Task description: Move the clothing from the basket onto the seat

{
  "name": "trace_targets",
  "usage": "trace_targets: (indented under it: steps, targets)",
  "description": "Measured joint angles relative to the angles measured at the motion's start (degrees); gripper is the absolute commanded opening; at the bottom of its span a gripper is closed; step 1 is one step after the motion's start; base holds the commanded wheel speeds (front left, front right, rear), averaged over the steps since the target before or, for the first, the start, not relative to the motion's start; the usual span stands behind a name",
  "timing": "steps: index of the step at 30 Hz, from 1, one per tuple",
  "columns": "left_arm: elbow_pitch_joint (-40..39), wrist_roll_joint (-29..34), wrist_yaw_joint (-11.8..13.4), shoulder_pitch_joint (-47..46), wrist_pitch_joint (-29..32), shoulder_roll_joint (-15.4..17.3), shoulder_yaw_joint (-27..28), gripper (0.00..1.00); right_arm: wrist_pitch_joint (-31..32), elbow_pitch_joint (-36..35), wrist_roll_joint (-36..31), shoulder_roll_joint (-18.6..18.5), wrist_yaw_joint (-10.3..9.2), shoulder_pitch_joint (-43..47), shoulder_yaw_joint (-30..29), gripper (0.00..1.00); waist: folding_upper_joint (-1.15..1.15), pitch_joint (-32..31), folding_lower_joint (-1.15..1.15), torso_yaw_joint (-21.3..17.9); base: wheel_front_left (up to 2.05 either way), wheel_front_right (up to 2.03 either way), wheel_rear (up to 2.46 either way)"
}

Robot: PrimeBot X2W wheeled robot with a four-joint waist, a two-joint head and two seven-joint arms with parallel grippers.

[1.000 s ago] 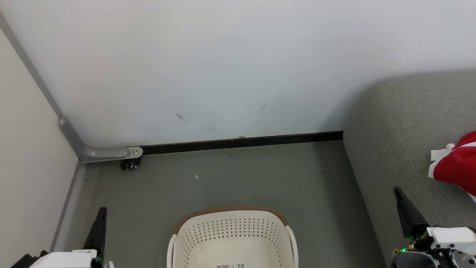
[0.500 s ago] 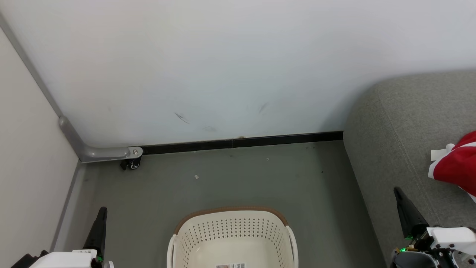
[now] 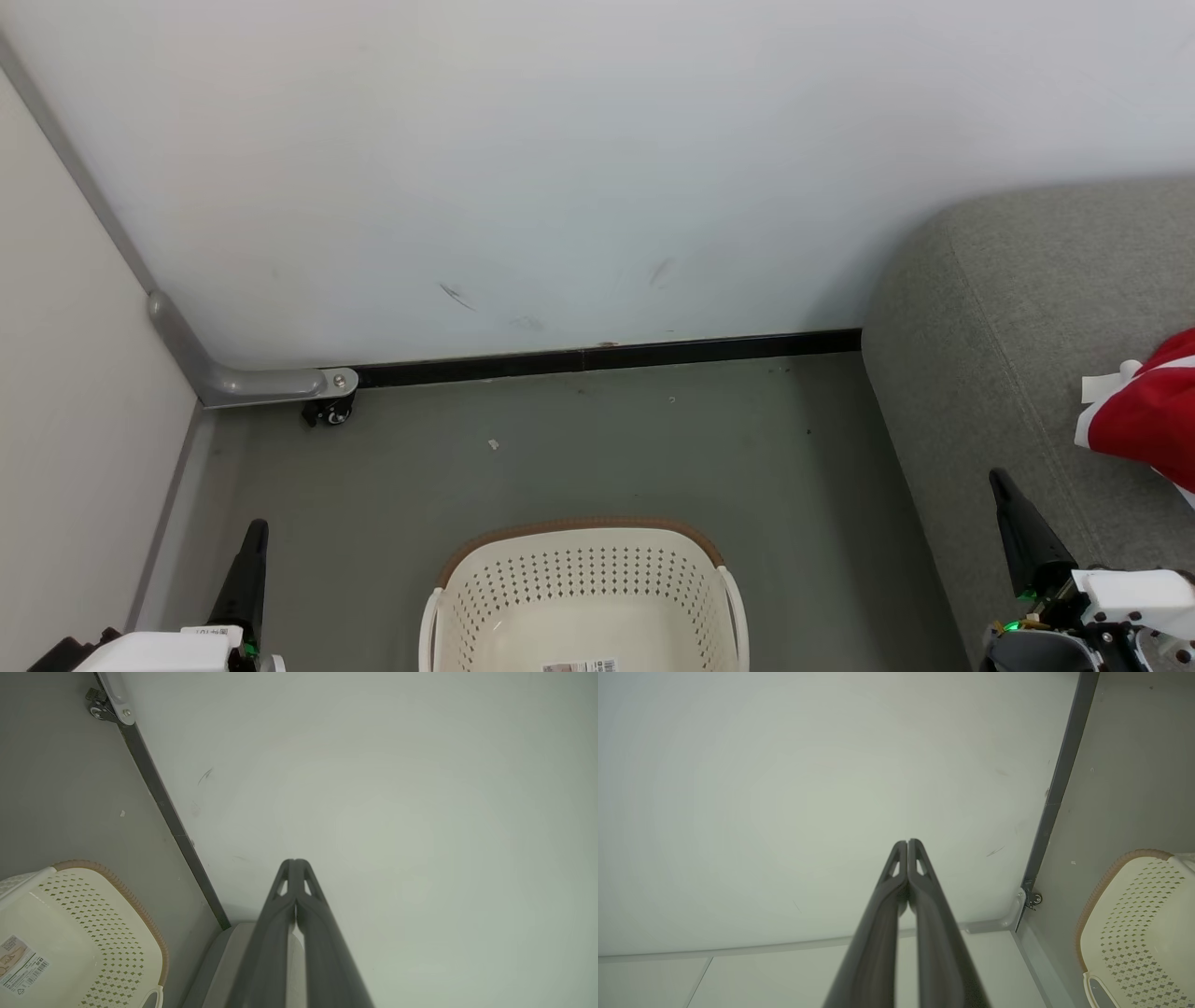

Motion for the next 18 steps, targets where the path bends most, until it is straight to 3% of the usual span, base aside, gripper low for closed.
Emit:
trace_targets:
  steps: [18]
  targets:
    - [0.04, 0.01, 0.0, -0.02, 0.01, -0.03, 0.08, 0.0, 0.01, 0.02, -0.09, 0.15, 0.0, -0.01, -0.11, 0.0, 0.0, 0.0, 0.0, 0.0, 0.0, 0.0, 0.0]
